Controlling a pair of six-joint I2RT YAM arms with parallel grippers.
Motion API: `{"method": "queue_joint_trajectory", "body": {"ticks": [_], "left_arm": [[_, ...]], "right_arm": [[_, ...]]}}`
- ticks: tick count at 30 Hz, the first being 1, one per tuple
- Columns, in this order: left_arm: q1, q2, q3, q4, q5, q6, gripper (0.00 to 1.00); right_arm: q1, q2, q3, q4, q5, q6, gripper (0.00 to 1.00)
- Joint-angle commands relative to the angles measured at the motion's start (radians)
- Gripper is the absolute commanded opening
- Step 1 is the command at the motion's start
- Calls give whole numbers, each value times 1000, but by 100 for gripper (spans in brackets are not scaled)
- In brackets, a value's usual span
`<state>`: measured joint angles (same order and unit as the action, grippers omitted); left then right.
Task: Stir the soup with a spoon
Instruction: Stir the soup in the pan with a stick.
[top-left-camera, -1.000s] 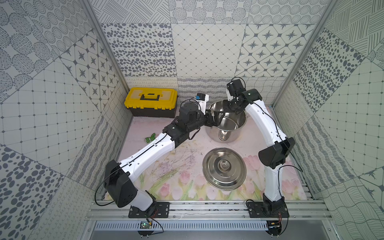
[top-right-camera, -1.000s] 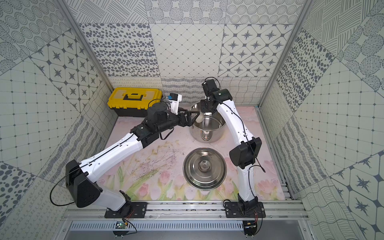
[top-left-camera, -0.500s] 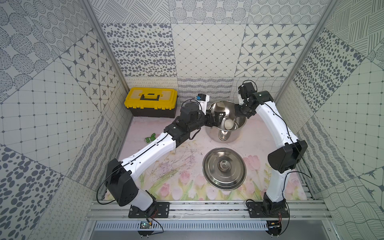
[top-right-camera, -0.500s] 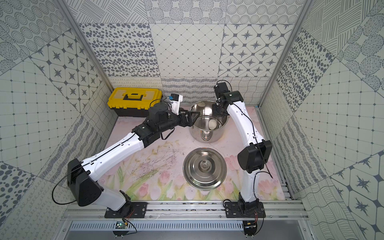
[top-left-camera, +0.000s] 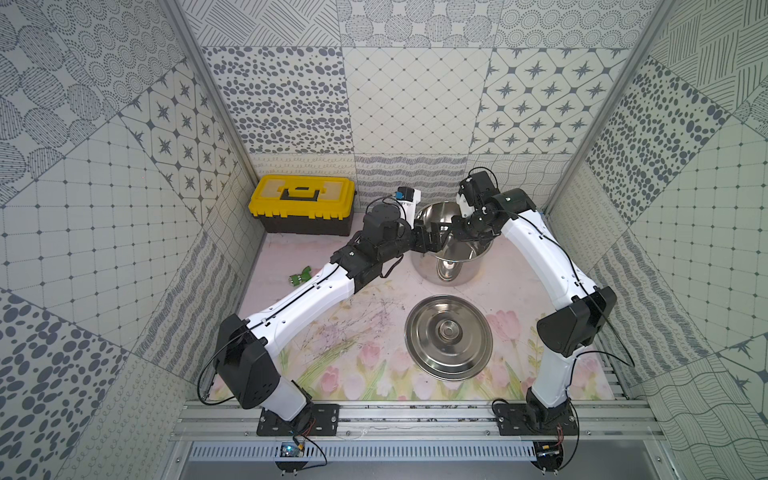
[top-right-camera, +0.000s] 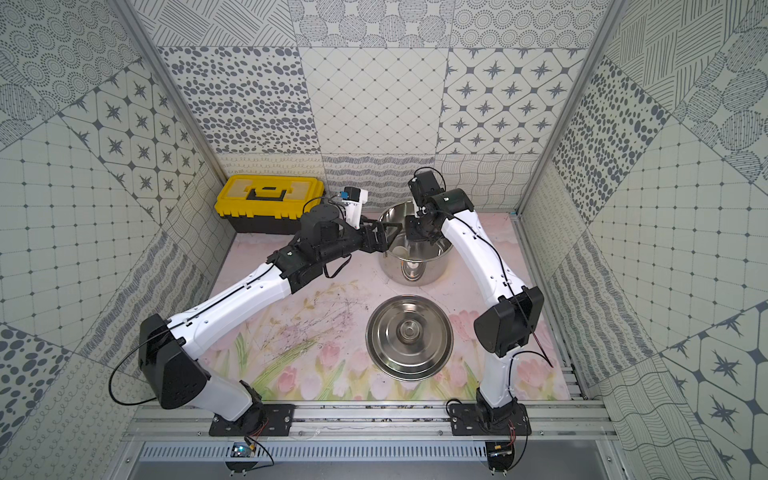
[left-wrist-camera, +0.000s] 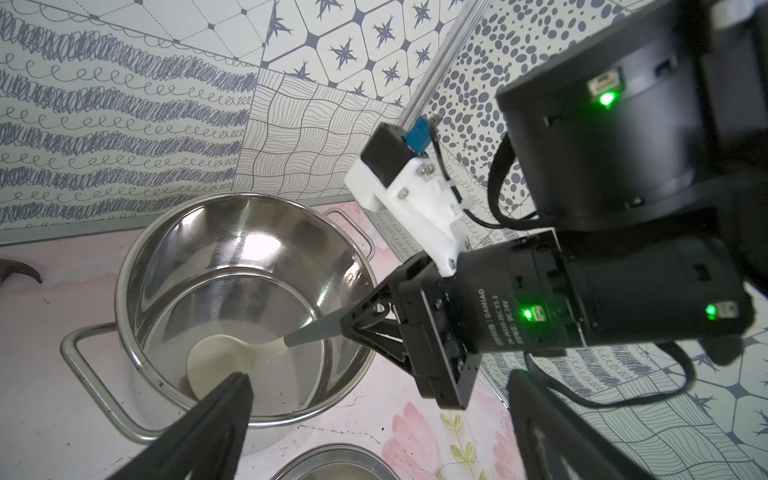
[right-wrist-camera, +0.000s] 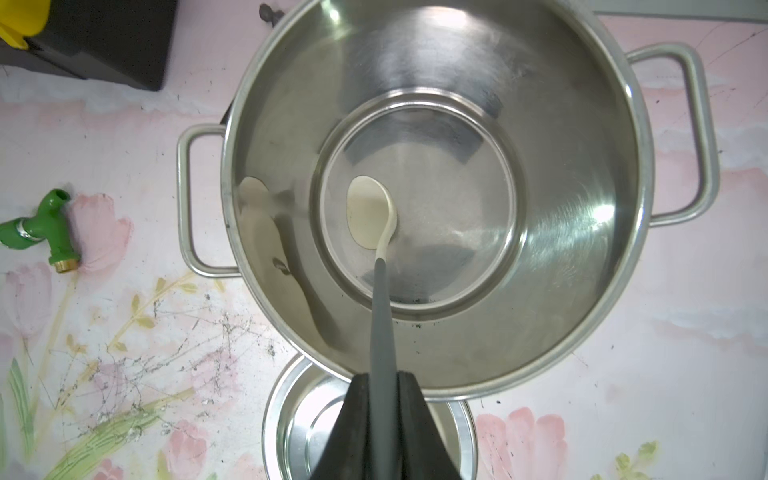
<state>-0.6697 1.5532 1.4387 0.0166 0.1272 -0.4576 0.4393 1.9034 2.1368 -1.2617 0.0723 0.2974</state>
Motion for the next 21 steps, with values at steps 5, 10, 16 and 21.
{"method": "queue_joint_trajectory", "body": {"ticks": [5, 10, 16, 21], "left_arm": [[-7, -31, -2, 15, -7, 19, 100], [-8, -41, -13, 12, -10, 21, 100], [-8, -39, -17, 18, -9, 26, 100], [-7, -26, -8, 28, 2, 27, 100]], "right_arm": [[-21, 133, 215, 21, 66, -20, 0], [-72, 153, 250, -1, 73, -40, 0], [-124, 76, 145, 1, 87, -74, 0], [-129, -18, 8, 12, 75, -87, 0]]}}
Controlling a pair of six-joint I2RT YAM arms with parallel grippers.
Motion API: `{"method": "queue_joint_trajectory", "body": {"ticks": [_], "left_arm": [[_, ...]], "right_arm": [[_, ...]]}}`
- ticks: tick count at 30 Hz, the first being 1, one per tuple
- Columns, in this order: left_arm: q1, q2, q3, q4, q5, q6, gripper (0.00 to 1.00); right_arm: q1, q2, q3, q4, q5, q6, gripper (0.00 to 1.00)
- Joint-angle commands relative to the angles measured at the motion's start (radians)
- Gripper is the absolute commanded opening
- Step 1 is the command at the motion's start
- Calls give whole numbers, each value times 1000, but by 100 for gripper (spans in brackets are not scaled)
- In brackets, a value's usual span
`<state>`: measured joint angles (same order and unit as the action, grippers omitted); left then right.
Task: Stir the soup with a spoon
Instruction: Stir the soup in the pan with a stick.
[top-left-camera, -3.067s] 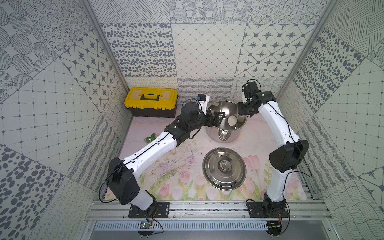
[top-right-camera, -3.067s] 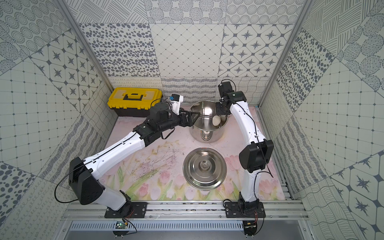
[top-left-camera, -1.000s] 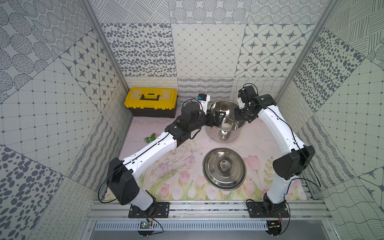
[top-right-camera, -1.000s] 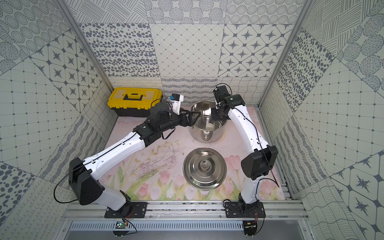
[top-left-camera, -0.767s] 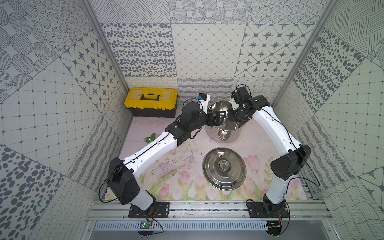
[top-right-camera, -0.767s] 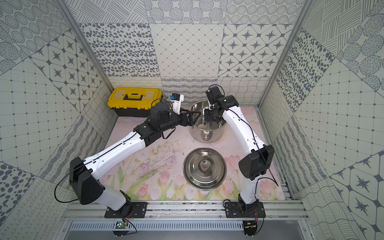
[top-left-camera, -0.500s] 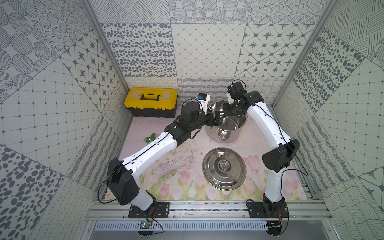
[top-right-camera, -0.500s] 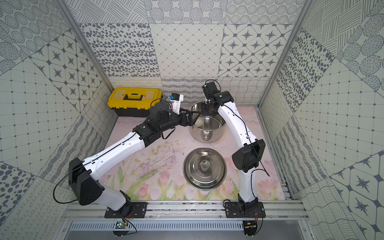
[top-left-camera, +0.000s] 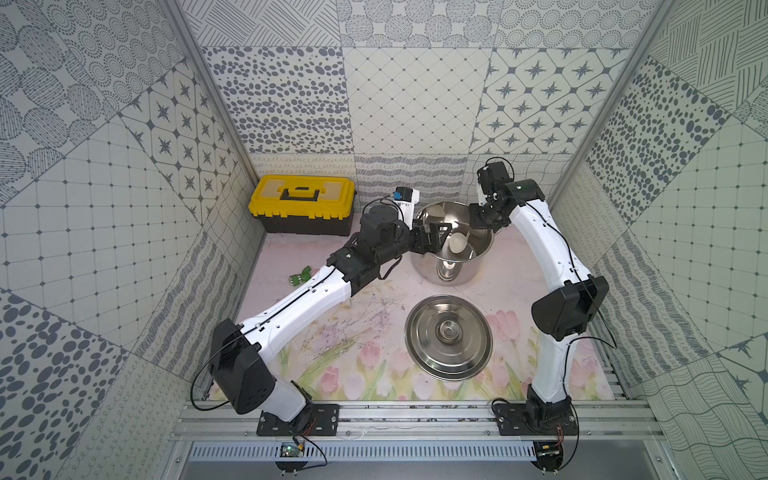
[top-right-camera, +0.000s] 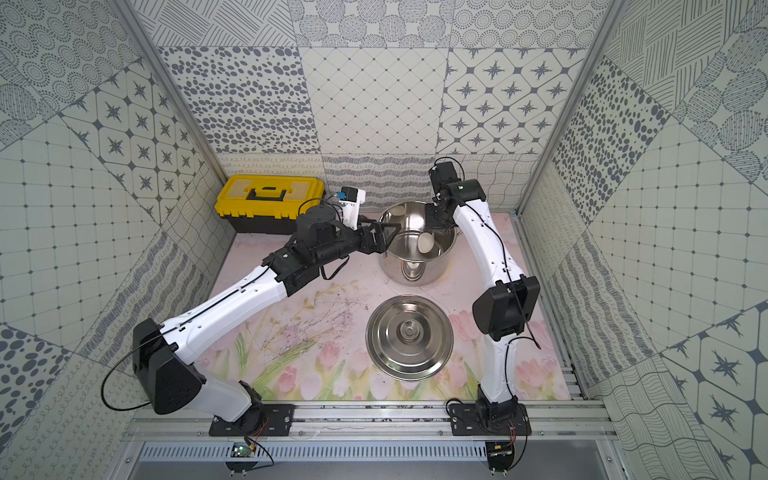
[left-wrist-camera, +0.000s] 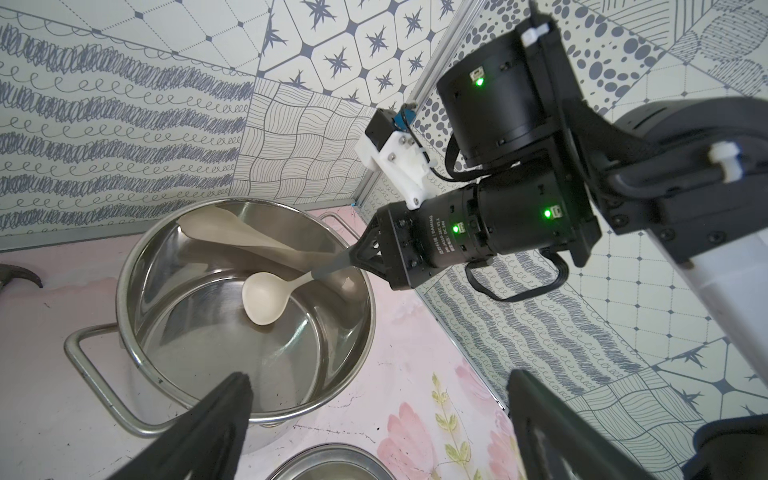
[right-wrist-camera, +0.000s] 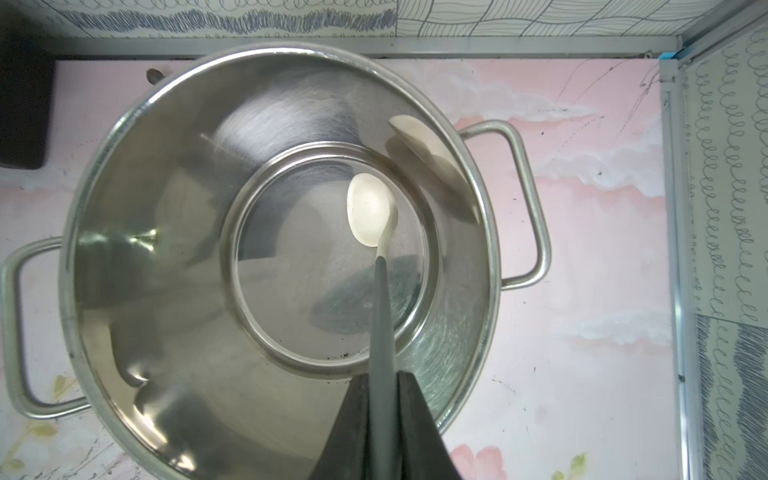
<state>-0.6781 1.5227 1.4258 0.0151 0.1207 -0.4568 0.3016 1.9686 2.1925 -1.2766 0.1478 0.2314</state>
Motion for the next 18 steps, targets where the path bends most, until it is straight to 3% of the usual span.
{"method": "queue_joint_trajectory", "body": {"ticks": [1, 10, 18], "left_arm": [[0, 6, 5, 30, 7, 26, 100], [0, 12, 5, 36, 15, 21, 100], [0, 3, 6, 25, 17, 17, 100]], "right_arm": [[11, -102, -74, 33, -7, -18, 0], [78, -223, -257, 96, -62, 43, 0], [123, -103, -113, 114, -56, 98, 0]]}}
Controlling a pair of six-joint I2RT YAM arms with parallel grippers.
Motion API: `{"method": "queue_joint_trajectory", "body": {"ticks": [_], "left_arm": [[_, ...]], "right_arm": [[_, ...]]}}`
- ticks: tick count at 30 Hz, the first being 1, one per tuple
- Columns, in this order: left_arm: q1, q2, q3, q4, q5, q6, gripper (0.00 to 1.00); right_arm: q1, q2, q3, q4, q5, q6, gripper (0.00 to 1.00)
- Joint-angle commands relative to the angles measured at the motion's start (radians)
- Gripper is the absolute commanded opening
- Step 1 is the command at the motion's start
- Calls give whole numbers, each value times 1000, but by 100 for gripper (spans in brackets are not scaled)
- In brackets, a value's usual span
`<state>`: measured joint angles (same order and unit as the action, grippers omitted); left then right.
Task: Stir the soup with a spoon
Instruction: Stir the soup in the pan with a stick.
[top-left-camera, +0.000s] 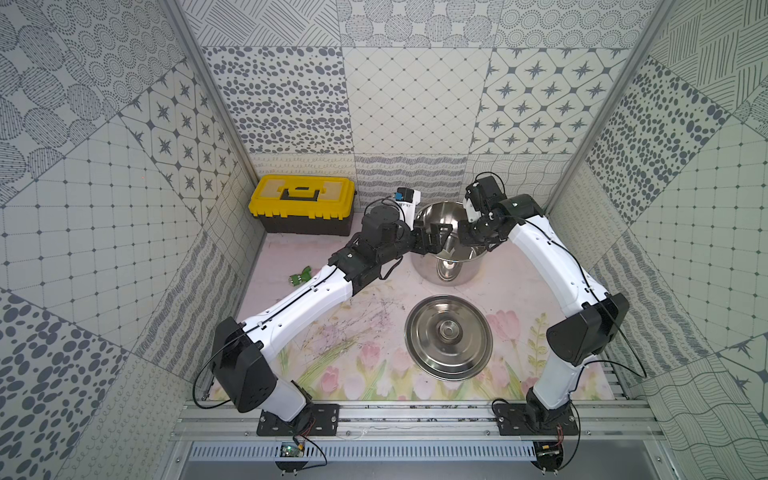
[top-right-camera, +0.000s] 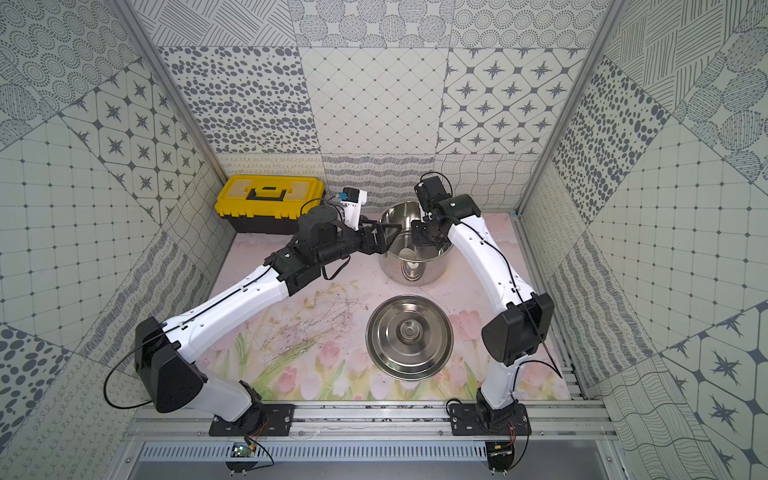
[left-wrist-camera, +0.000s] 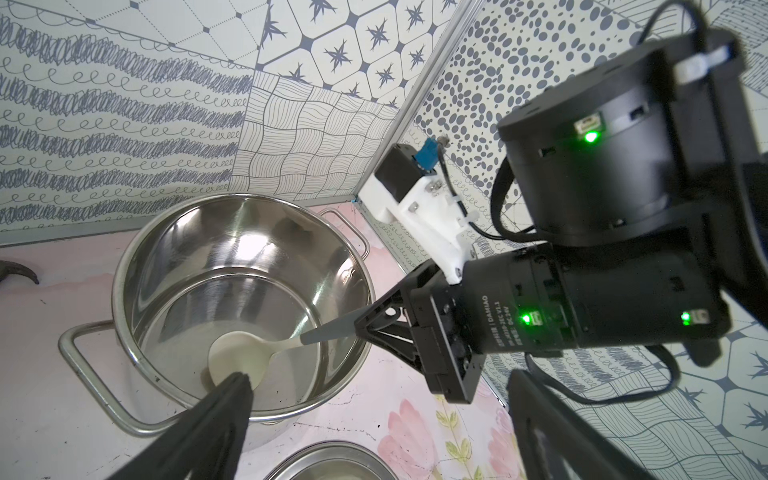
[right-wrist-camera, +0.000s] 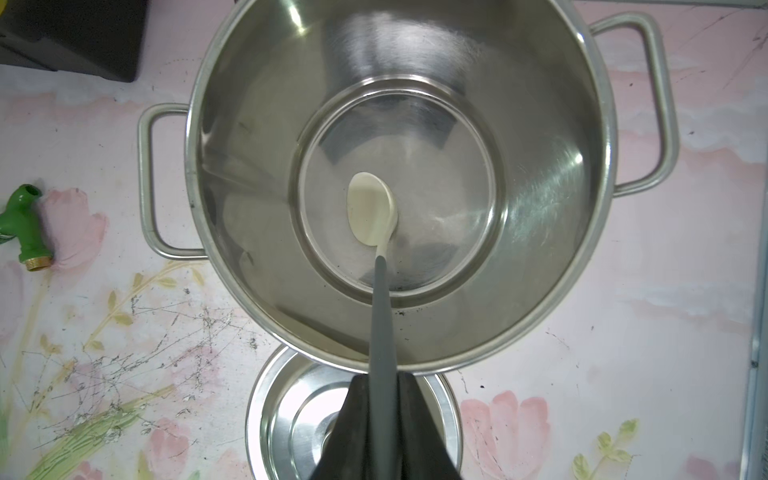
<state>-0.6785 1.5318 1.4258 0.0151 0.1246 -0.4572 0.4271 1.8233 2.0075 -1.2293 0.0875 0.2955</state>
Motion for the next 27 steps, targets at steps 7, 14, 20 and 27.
{"method": "queue_joint_trajectory", "body": {"ticks": [7, 14, 20, 27], "left_arm": [[-6, -36, -17, 15, 3, 15, 100], [-7, -45, -19, -1, -3, 20, 100], [-6, -45, -24, 7, -7, 28, 100], [-4, -32, -21, 25, -6, 34, 100]], "right_arm": [[-24, 171, 250, 32, 55, -5, 0], [-101, 164, 246, 17, 64, -31, 0], [-124, 63, 118, 19, 63, -61, 0], [-114, -91, -76, 57, 19, -17, 0]]}}
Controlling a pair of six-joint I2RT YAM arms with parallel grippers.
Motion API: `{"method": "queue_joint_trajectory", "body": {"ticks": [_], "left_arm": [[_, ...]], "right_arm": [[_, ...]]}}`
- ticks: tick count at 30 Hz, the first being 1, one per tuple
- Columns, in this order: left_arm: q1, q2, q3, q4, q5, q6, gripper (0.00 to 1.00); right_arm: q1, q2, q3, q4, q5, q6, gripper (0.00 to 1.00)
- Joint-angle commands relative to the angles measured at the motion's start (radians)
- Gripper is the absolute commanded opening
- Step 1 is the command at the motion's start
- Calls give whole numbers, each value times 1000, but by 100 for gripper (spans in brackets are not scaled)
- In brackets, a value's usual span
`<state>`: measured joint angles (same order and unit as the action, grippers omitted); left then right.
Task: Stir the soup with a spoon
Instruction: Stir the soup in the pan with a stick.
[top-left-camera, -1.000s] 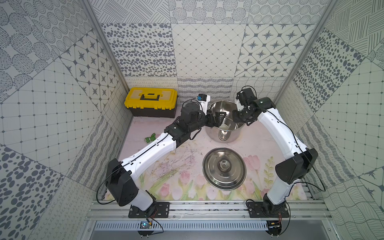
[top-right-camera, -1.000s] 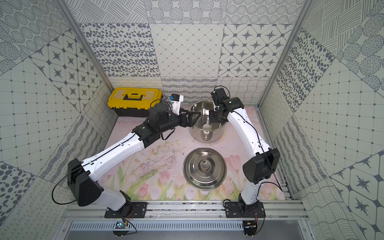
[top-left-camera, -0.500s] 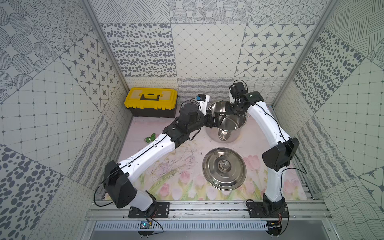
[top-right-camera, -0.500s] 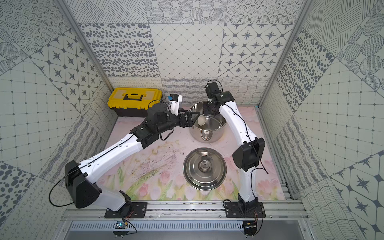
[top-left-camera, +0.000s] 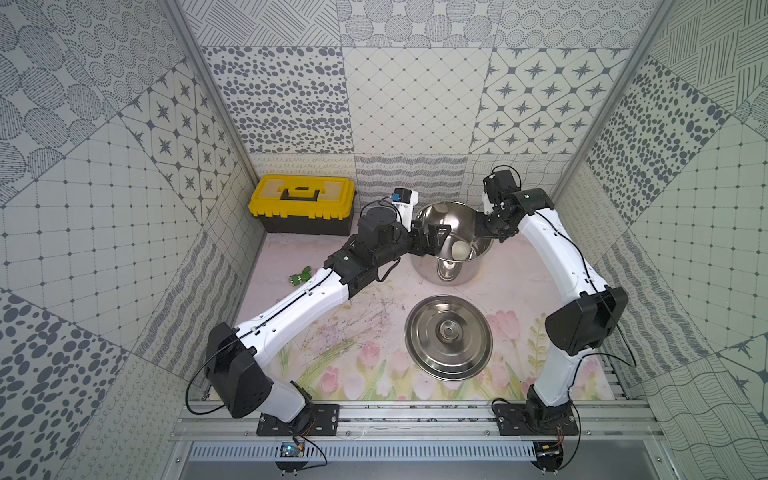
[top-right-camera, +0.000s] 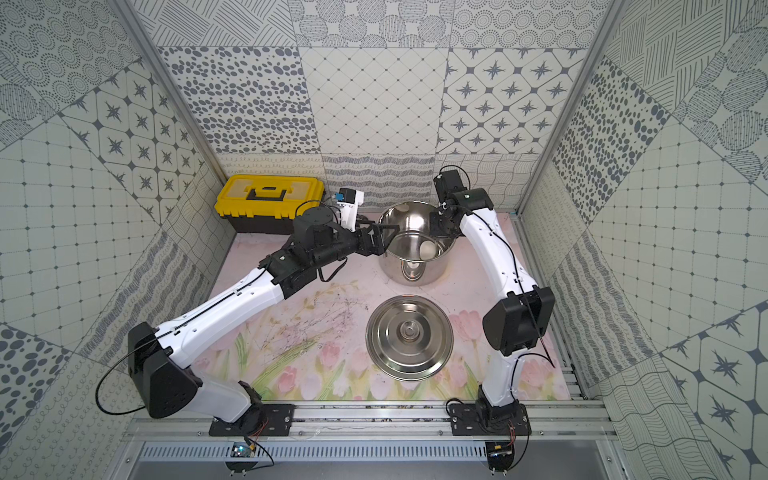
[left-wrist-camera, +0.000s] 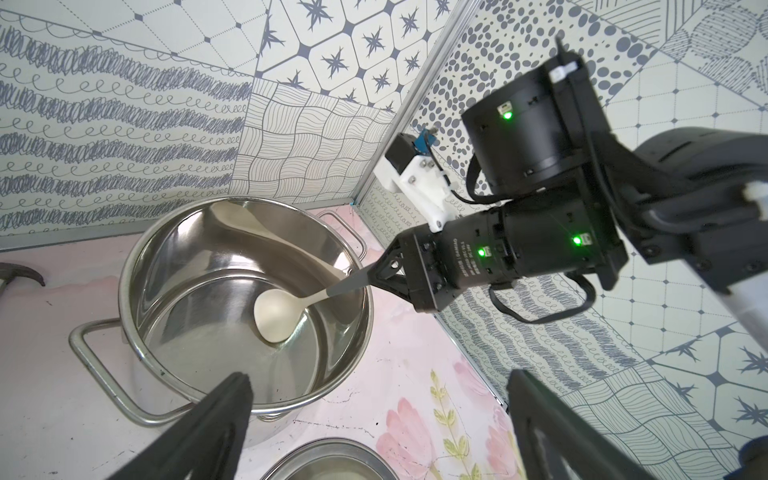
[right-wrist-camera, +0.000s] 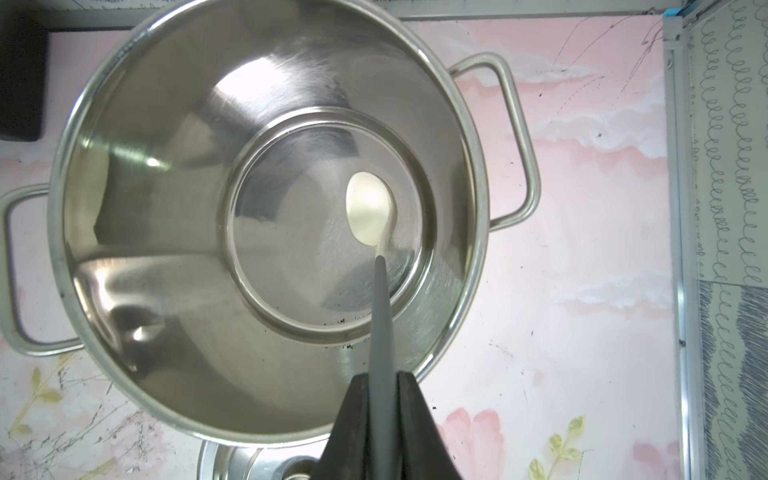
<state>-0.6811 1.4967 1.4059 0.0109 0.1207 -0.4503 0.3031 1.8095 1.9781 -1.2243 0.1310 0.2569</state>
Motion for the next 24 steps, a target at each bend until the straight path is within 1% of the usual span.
{"method": "queue_joint_trajectory", "body": {"ticks": [1, 4, 7, 14, 20, 24], "left_arm": [[-4, 4, -2, 33, -2, 27, 100], [-2, 8, -4, 41, -2, 22, 100], [-3, 7, -9, 47, -2, 13, 100], [-3, -13, -22, 30, -4, 10, 100], [-4, -34, -31, 18, -15, 10, 100], [-4, -41, -34, 17, -21, 13, 100]], "right_arm": [[19, -94, -68, 59, -32, 32, 0], [50, -118, -97, 78, -48, 63, 0], [83, -90, -74, 89, -52, 89, 0], [100, 68, 142, 88, -14, 91, 0], [69, 212, 351, 25, 11, 67, 0], [33, 225, 382, -1, 28, 43, 0]]}}
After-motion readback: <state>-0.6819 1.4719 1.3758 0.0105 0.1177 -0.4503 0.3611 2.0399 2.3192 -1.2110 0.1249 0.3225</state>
